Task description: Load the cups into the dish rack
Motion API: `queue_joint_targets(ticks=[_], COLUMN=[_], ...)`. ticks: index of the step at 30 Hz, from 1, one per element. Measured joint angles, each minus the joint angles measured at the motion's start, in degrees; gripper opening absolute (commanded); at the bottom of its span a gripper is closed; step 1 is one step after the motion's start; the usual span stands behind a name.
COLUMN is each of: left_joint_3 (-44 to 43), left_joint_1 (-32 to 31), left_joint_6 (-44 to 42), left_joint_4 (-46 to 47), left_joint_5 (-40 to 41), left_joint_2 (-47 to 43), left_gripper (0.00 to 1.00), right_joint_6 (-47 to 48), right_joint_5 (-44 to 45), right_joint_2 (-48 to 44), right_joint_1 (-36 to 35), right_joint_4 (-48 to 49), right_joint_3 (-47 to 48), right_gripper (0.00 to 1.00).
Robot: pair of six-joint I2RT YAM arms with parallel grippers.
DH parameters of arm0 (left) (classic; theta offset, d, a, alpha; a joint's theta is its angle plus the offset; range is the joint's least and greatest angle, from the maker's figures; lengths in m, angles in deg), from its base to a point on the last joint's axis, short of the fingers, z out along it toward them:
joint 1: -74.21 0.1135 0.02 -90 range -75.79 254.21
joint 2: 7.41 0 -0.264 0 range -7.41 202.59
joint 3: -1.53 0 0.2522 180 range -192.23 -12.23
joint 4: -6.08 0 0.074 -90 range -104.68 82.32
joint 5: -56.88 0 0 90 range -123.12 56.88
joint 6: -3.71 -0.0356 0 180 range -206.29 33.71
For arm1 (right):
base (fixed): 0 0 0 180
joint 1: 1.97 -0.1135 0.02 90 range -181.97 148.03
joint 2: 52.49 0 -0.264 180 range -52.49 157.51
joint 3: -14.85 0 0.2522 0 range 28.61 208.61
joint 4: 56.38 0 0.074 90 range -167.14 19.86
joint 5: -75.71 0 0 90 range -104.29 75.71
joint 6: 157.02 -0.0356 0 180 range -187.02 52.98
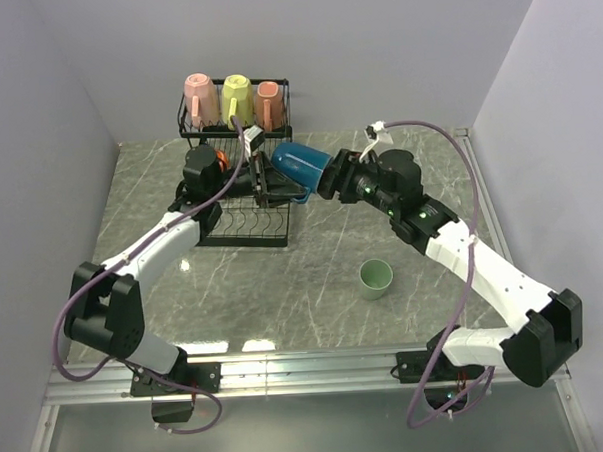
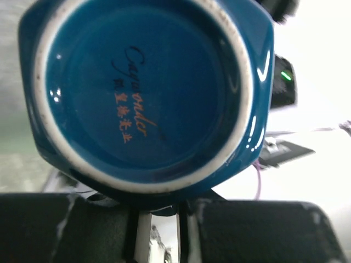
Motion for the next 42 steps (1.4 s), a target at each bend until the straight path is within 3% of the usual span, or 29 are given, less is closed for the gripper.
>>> queue_joint_targets(ticks=[8,13,17,23,27,33,42], left_joint_3=[-2.8,-9.5,-10.3,-1.2,2.0,0.0,-7.4], left_joint_1=[3.5,3.6,0.7,-2.1,-2.5,-2.8,-3.8], left_joint_6=[-21.0,-35.7,-44.7,-53.0,-56.8,-60.5,-62.8], left_joint_4=[-28.6,-47.5,-53.7,-51.5,-49.4,-43.7,-38.7], left_joint_5=[10.1,28.2,46.5,66.4,74.9,82.4,85.8], left_joint_2=[-1.9,-1.9,-2.9,-5.6,-2.0,8.2,20.6], left_gripper=[0.0,0.0,0.0,0.0,0.0,0.0,0.0], right_joint_6=[1.6,2.1,2.1,2.1,1.7,1.2,0.2], right_joint_5=[2.9,5.5,7.1,9.3,10.0,10.9,13.7], right_joint_2=[-7.4,-15.0,-20.7,-25.2,-27.1,-29.5,-34.1], right_joint_1=[-0.9,-0.5,-0.1,0.1,0.1,0.1,0.1], right_joint_4=[-8.0,-13.1,-17.1,-22.8,-26.0,-30.0,-36.3], right_joint_3=[-3.3,-7.5,-10.5,-12.3,-12.8,-13.0,-13.2], right_gripper=[0.69,0.68,0.67,0.65,0.64,0.63,0.63])
